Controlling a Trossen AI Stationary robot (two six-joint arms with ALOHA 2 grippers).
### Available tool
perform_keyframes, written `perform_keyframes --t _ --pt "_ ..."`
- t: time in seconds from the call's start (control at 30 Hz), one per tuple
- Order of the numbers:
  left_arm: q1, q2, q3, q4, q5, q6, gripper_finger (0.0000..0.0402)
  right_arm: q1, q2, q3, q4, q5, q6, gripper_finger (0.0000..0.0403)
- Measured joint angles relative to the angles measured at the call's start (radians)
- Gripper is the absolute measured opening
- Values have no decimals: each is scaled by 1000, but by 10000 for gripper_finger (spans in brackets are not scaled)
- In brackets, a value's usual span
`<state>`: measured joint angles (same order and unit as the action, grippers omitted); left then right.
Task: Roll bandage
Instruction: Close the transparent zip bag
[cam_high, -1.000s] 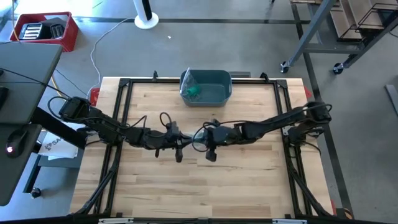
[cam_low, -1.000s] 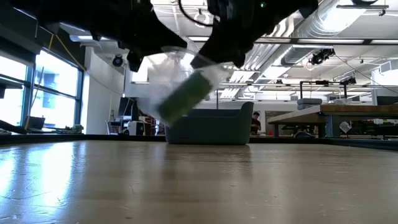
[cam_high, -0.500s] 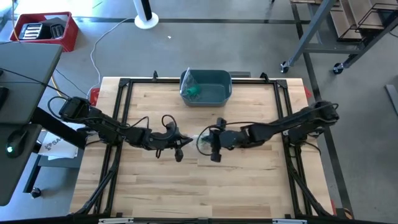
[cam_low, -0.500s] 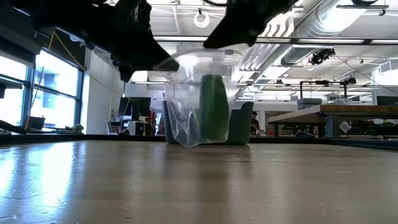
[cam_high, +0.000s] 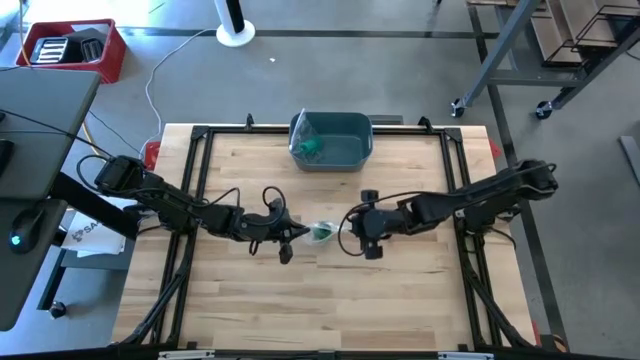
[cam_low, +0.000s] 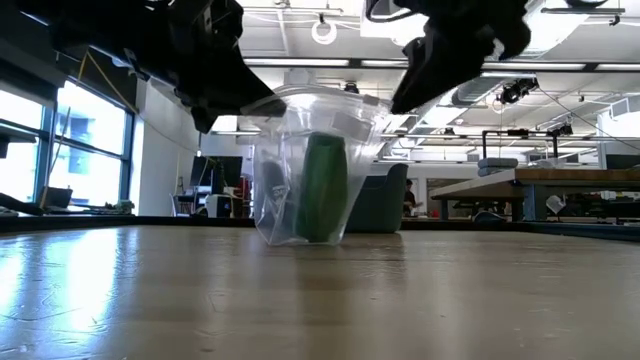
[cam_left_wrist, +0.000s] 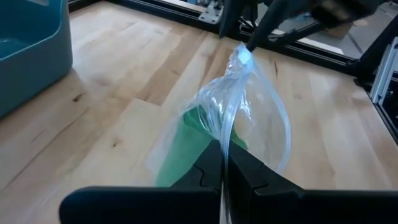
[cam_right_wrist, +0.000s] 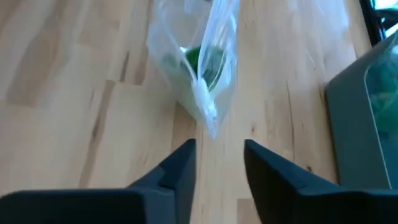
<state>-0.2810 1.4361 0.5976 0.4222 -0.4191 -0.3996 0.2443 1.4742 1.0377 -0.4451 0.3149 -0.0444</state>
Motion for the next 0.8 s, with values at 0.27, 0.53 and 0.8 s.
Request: perform_keyframes --t 0.27,0.53,0.8 --pt "0 0 0 -5 20 1 0 -2 2 -136 304 -23 -87 137" --pt "0 0 0 -6 19 1 0 11 2 -202 432 -35 -51 21" --pt "0 -38 0 -29 -11 143 39 51 -34 -202 444 39 64 3"
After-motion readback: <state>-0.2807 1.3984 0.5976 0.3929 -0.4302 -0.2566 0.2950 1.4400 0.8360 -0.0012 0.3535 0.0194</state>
